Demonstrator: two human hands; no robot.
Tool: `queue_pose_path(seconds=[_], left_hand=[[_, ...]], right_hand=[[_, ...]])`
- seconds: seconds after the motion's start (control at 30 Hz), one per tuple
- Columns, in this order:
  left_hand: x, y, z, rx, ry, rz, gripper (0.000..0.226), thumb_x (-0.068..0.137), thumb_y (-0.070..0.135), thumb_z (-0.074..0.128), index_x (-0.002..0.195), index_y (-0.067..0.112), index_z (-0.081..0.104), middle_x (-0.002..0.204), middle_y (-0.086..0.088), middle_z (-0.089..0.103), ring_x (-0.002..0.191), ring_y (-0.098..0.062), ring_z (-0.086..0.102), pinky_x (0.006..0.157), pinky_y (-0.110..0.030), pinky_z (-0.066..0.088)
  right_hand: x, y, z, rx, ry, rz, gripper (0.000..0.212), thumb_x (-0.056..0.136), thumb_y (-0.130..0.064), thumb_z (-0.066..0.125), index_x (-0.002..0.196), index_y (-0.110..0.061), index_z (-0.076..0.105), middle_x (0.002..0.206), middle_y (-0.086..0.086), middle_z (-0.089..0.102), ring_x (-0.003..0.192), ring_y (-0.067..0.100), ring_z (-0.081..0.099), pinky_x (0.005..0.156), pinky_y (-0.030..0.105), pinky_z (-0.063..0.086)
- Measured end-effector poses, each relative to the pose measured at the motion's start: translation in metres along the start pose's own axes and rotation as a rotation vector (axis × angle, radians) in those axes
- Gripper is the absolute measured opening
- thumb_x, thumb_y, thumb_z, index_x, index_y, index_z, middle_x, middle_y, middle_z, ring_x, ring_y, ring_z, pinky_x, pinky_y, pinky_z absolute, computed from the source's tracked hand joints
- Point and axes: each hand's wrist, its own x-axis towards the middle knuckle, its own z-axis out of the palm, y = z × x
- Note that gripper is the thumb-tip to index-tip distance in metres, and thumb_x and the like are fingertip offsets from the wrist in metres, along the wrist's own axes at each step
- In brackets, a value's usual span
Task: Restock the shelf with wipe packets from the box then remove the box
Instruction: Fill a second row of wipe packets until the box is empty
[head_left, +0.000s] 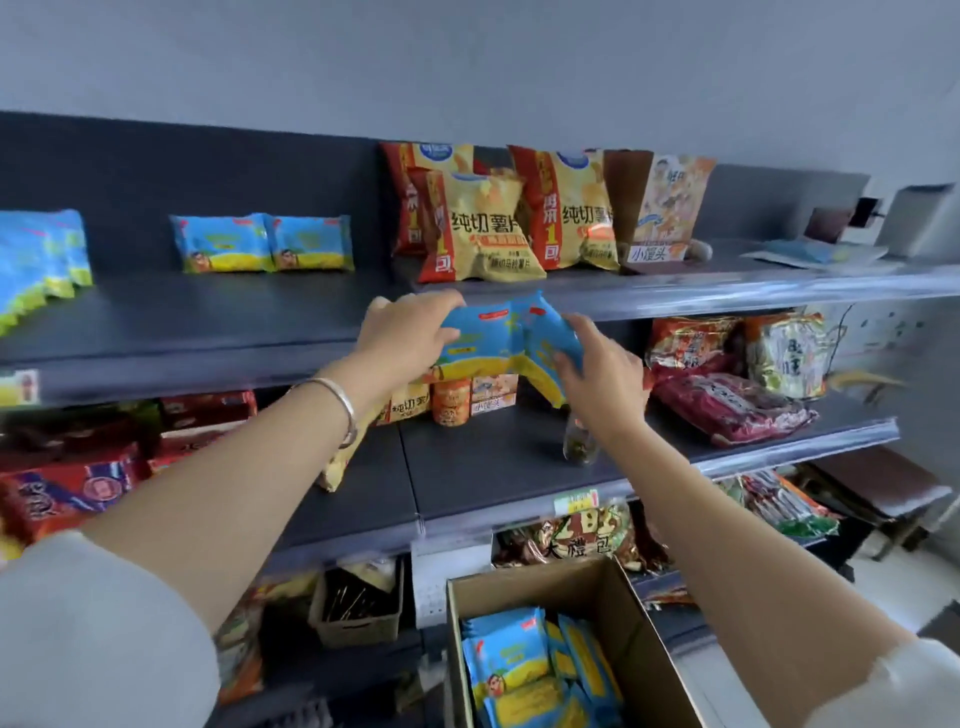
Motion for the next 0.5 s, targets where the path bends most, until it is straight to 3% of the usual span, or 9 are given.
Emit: queue_pose_path(seconds=[0.1, 0.23, 0.5], left_hand=[[0.004, -0.038, -0.036, 0.026, 0.073, -0.023, 0.023, 0.097, 0.027, 0.047, 0.12, 0.023, 0.05, 0.116, 0.002, 0.061, 0.108, -0.024, 0.054, 0.09, -0.041, 0.032], [0.006, -0.097, -0.076, 0.032, 0.14, -0.102, 0.024, 0.098, 0.025, 0.045, 0.12, 0.021, 0.05, 0.117, 0.0, 0.06, 0.107, -0.026, 0.053, 0.092, -0.04, 0.03], [0.007, -0.225, -0.117, 0.195, 0.187, -0.215, 0.023, 0.097, 0.024, 0.046, 0.119, 0.022, 0.052, 0.11, -0.001, 0.055, 0.104, -0.025, 0.054, 0.092, -0.043, 0.031]], right_hand=[[0.025, -0.035, 0.006, -0.055, 0.09, -0.096, 0.041, 0.094, -0.026, 0.052, 0.134, -0.021, 0.047, 0.12, 0.003, 0.062, 0.109, 0.029, 0.057, 0.091, 0.043, 0.035], [0.056, -0.083, 0.021, -0.042, 0.18, -0.215, 0.041, 0.092, -0.022, 0.055, 0.132, -0.019, 0.051, 0.118, 0.006, 0.062, 0.103, 0.032, 0.059, 0.086, 0.043, 0.039], [0.108, -0.193, 0.089, -0.104, 0.228, -0.398, 0.038, 0.086, -0.021, 0.063, 0.124, -0.018, 0.058, 0.098, 0.007, 0.065, 0.086, 0.034, 0.062, 0.068, 0.041, 0.045]])
